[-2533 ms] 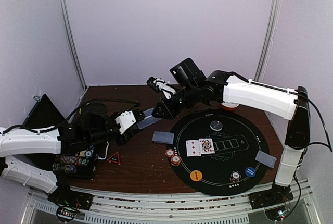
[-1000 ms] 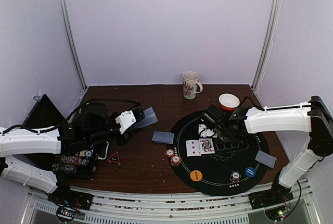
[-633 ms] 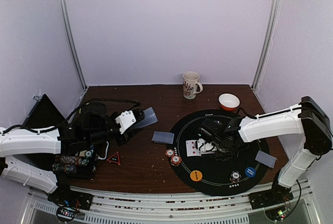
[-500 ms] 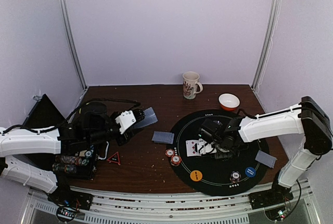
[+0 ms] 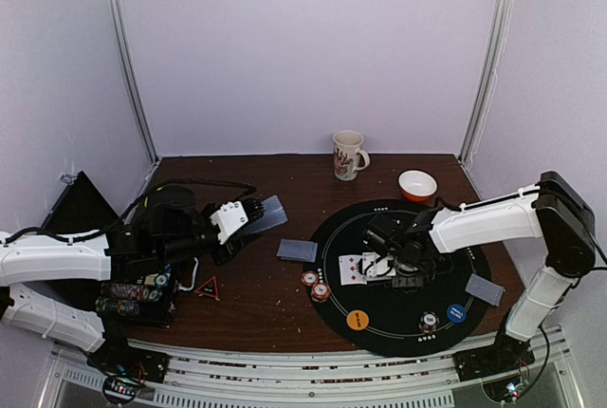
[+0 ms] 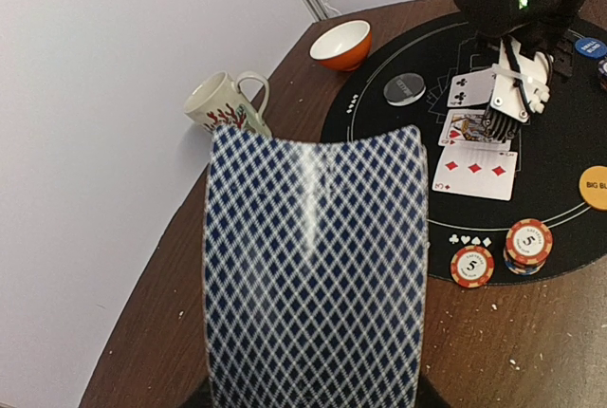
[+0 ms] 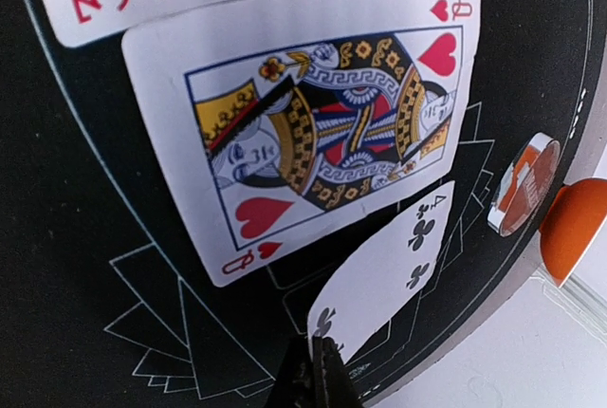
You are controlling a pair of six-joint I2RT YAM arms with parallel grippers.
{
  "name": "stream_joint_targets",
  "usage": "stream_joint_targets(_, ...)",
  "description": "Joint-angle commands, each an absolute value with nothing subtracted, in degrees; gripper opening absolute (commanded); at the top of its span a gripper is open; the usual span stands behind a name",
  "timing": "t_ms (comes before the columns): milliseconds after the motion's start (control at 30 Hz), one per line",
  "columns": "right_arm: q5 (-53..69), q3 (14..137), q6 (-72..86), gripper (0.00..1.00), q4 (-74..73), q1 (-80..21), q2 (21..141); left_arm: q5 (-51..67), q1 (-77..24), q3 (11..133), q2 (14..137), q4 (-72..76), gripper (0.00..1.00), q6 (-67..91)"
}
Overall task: Distribute texas hold em gaming equipment
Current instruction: Flop the poker card in the community card area.
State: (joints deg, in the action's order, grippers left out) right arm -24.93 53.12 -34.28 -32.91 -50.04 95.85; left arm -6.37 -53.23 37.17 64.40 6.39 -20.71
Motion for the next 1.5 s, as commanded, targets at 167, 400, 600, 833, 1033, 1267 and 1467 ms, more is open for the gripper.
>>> stream_joint_targets(167, -19.9, 54.1, -34.6, 0.0, -35.3, -49.9, 96.2, -6.3, -53.2, 37.4, 63.7, 9.8, 0.4, -20.9)
stream_joint_targets(400, -19.9, 53.0, -35.3, 0.0, -35.5, -50.0, 95.2, -6.2, -53.2, 37.4, 64.0, 9.9, 0.4, -20.9)
stream_joint_targets(600, -20.5, 53.1, -35.1, 0.15, -36.0, -50.0, 95.9, -6.3, -53.2, 37.4, 64.1, 9.9, 0.41, -20.9)
stream_joint_targets(833, -18.8, 54.6, -33.2, 0.27, -38.1, -51.5, 95.1, -6.4, -53.3, 37.4, 64.0, 9.9, 0.4, -21.0)
stream_joint_targets(1033, -9.7, 63.0, -24.7, 0.52, -38.0, -51.6, 88.1, -6.3, -53.2, 37.4, 64.0, 9.9, 0.41, -21.0)
stream_joint_targets(1267, 18.7, 72.7, 2.9, 1.0, -18.0, -45.1, 82.3, -6.2, -53.2, 37.4, 64.1, 9.9, 0.4, -21.1)
stream_joint_targets(1467, 30.4, 78.1, 21.0, 0.97, -5.0, -47.3, 90.9, -6.3, -53.2, 37.4, 63.8, 9.8, 0.41, -21.2)
